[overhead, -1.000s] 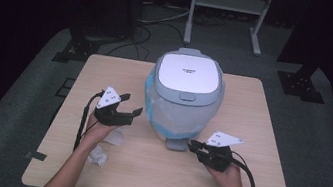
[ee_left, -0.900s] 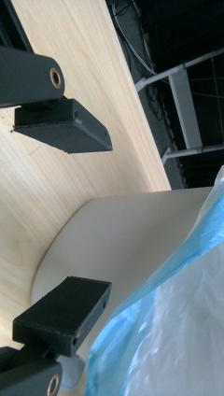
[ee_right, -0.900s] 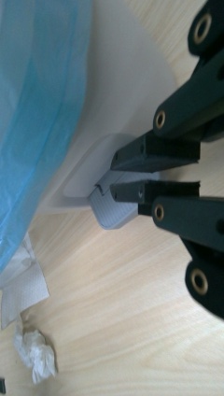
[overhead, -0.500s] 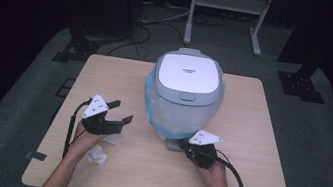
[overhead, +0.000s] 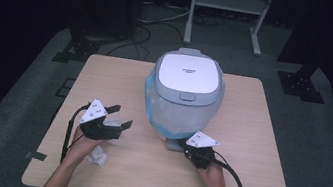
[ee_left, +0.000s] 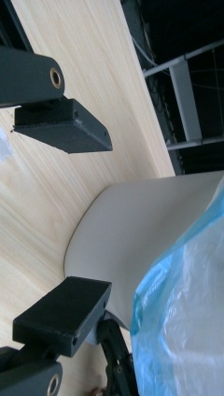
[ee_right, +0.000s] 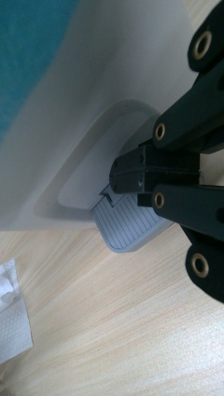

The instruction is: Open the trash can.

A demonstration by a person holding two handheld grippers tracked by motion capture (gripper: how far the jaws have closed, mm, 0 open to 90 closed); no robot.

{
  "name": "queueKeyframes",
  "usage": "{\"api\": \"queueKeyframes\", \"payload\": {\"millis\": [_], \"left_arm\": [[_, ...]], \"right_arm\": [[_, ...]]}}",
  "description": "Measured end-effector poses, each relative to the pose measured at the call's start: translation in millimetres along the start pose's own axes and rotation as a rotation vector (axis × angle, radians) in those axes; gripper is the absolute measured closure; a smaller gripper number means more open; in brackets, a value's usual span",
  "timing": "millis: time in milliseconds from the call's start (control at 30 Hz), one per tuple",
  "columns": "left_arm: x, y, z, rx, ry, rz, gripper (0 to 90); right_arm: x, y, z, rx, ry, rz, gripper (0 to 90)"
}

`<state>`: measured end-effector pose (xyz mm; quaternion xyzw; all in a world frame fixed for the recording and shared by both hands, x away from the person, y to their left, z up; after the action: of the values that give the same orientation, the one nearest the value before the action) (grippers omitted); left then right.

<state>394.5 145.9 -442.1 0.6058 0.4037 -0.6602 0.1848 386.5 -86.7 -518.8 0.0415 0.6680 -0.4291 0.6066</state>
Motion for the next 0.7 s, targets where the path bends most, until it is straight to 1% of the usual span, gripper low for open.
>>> {"api": "queueKeyframes", "payload": {"millis": [67,133,233,267,333,500,633,700], "left_arm": [[-0.3,-1.7,1.0,0.002,0.005,-0.001,26.6],[-0.4,-3.8,2.0,0.007,0.005,0.000,26.6],[1.9,-7.1,1.4,0.005,0.006,-0.004,26.6],[2.9,-8.3,1.1,0.005,0.001,-0.006,26.6],[5.1,-10.6,-1.1,0.001,0.006,-0.013,26.6],[8.3,-15.3,-3.6,-0.002,0.004,-0.021,26.6],[11.5,-16.9,-5.6,-0.007,0.012,-0.034,26.7],[14.0,-17.1,-6.4,-0.004,0.016,-0.045,26.7]], "right_arm": [[0.7,0.2,-1.0,0.010,-0.015,-0.002,89.9],[1.5,0.5,-2.1,0.030,-0.054,-0.004,89.9],[2.1,0.9,-3.4,0.050,-0.068,-0.008,90.0],[2.1,1.1,-3.9,0.052,-0.070,-0.012,90.0],[2.5,1.4,-4.1,0.054,-0.073,-0.020,90.0],[4.9,4.0,-5.0,0.059,-0.084,-0.047,90.0],[8.7,8.2,-6.1,0.053,-0.095,-0.089,90.0],[10.0,10.0,-5.2,0.050,-0.088,-0.102,90.0]]}}
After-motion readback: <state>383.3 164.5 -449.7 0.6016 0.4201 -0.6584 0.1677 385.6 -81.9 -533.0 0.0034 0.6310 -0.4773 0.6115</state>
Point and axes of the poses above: each handheld gripper's, and its own axes: y roughly forward along the jaws, x roughly out of its underside, z roughly to its right, the point moved 9 cm from there along y, roughly forward along the jaws, and after that the axes turned 4 degrees about -x, right-handed, at the moved point
